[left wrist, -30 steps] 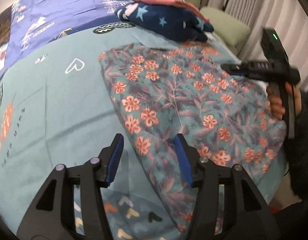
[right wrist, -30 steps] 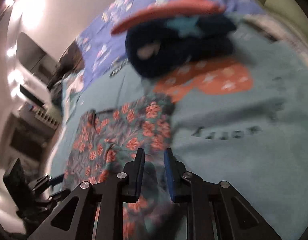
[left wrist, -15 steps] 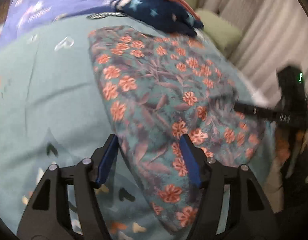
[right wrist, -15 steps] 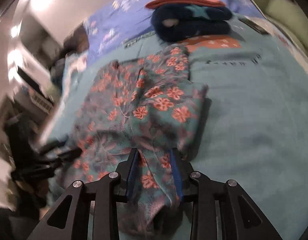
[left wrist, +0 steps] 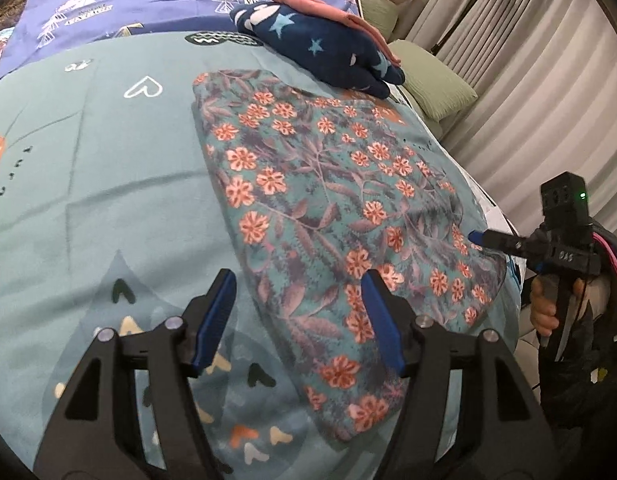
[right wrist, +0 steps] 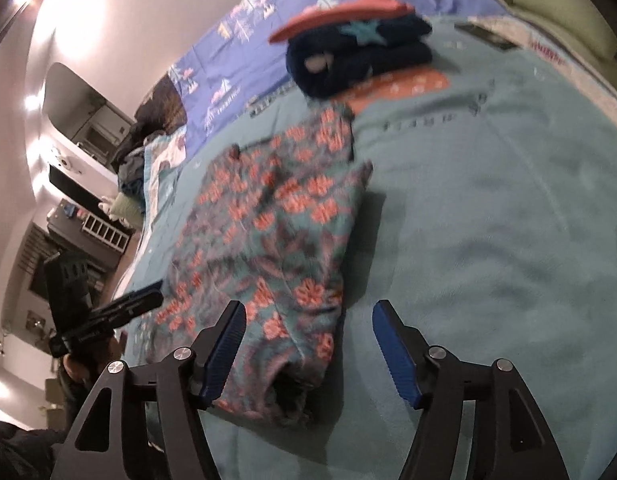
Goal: Fold small clothes
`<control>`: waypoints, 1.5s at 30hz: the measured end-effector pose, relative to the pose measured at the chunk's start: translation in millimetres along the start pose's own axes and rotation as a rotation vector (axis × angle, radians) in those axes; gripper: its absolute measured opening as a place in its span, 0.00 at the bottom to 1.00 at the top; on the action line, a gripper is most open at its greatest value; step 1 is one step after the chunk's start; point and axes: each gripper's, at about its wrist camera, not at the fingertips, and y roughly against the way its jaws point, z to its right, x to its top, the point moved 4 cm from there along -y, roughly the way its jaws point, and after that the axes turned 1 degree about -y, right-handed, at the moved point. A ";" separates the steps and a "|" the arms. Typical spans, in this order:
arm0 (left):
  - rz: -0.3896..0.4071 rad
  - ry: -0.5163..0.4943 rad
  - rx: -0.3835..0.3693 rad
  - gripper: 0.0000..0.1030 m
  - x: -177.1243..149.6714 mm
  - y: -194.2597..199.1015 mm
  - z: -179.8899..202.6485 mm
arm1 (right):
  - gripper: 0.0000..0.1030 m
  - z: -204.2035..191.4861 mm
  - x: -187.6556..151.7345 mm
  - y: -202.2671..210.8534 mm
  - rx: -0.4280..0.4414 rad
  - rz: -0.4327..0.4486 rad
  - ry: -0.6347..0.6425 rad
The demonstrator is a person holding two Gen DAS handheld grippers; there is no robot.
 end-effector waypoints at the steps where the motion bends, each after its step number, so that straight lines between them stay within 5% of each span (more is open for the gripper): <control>1: -0.005 0.000 -0.003 0.64 0.2 -2.2 0.1 | 0.66 1.4 -0.1 -3.3 0.011 -0.005 0.002; 12: -0.015 -0.007 -0.094 0.65 9.7 -25.4 -10.5 | 0.70 5.1 33.0 -31.5 0.202 -0.050 0.006; 27: -0.020 0.035 -0.306 0.65 77.1 -70.9 -36.1 | 0.65 -22.4 99.6 -94.8 0.251 -0.111 0.203; 31: 0.000 -0.030 -0.259 0.55 90.1 -84.6 -27.7 | 0.41 -25.4 106.0 -103.6 0.193 -0.100 0.244; 33: 0.007 -0.061 -0.211 0.31 91.3 -87.8 -26.8 | 0.28 -30.2 104.1 -102.8 0.161 -0.088 0.270; 36: 0.038 -0.084 -0.155 0.15 94.8 -82.2 -23.4 | 0.16 -40.8 104.5 -95.0 0.108 -0.045 0.302; 45: 0.186 -0.241 -0.030 0.13 100.0 -16.3 27.5 | 0.14 -92.8 85.2 -9.8 0.025 0.190 0.403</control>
